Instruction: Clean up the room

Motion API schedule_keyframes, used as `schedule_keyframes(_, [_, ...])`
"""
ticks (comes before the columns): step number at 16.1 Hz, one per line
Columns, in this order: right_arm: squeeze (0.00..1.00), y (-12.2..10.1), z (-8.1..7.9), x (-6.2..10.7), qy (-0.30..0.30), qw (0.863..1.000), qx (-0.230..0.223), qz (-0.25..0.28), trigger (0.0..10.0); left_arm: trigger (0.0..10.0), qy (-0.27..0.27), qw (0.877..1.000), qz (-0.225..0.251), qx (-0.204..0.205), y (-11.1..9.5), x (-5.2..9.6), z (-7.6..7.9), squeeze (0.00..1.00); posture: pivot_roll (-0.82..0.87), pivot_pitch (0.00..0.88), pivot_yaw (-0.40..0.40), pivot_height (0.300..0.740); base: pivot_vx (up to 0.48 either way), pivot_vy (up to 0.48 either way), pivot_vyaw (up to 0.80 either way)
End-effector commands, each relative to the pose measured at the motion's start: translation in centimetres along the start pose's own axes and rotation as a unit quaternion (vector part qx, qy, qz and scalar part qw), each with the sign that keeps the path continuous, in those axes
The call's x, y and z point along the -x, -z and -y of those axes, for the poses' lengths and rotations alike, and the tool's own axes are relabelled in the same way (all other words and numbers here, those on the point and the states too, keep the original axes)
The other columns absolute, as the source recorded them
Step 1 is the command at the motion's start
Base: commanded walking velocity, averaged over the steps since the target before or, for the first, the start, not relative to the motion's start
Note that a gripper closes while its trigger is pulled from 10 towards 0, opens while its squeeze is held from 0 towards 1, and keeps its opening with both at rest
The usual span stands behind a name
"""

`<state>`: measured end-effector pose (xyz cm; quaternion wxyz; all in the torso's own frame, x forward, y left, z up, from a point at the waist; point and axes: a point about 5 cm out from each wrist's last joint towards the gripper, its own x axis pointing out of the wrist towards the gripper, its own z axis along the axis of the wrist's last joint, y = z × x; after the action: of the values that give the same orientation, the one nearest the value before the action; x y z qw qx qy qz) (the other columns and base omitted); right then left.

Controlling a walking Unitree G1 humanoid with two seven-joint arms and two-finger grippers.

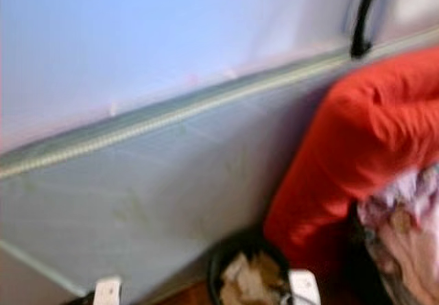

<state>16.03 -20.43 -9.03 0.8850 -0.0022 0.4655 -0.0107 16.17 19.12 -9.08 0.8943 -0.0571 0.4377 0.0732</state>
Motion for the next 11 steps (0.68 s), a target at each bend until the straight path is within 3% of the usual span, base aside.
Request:
schedule_keyframes(1, [0.0, -0.9, -1.3, -0.3, -0.024, 1.0, -0.001, 0.015, 10.0, 10.0, -0.009, 1.0, 0.001, -0.006, -0.1, 0.1, -0.8, 0.0, 0.05, 0.024, -0.011, 0.74, 0.0, 0.0, 0.0])
schedule_keyframes(5, [0.0, -3.6, -2.8, -0.6, -0.078, 0.993, 0.044, 0.071, 10.0, 10.0, -0.002, 0.999, 0.034, -0.008, -1.4, -0.1, -0.6, 0.0, 0.05, 0.032, -0.013, 0.74, 0.0, 0.0, 0.0])
schedule_keyframes(7, [0.0, -5.5, -3.7, -0.8, -0.089, 0.99, 0.039, 0.105, 10.0, 10.0, 0.006, 0.998, 0.064, -0.008, -2.7, -0.3, -0.3, 0.0, 0.05, 0.04, -0.015, 0.74, 0.0, 0.0, 0.0])
schedule_keyframes(10, [0.0, -9.3, -6.4, -0.9, -0.113, 0.98, 0.03, 0.16, 10.0, 10.0, 0.017, 0.991, 0.134, 0.002, -6.6, -0.7, 0.0, 0.0, 0.06, 0.053, -0.019, 0.74, 0.0, 0.0, 0.0])
schedule_keyframes(11, [0.0, -11.3, -7.5, -0.7, -0.128, 0.972, 0.023, 0.195, 10.0, 10.0, 0.023, 0.983, 0.182, 0.007, -8.9, -0.7, 0.2, 0.0, 0.08, 0.069, -0.023, 0.74, 0.0, 0.0, 0.0])
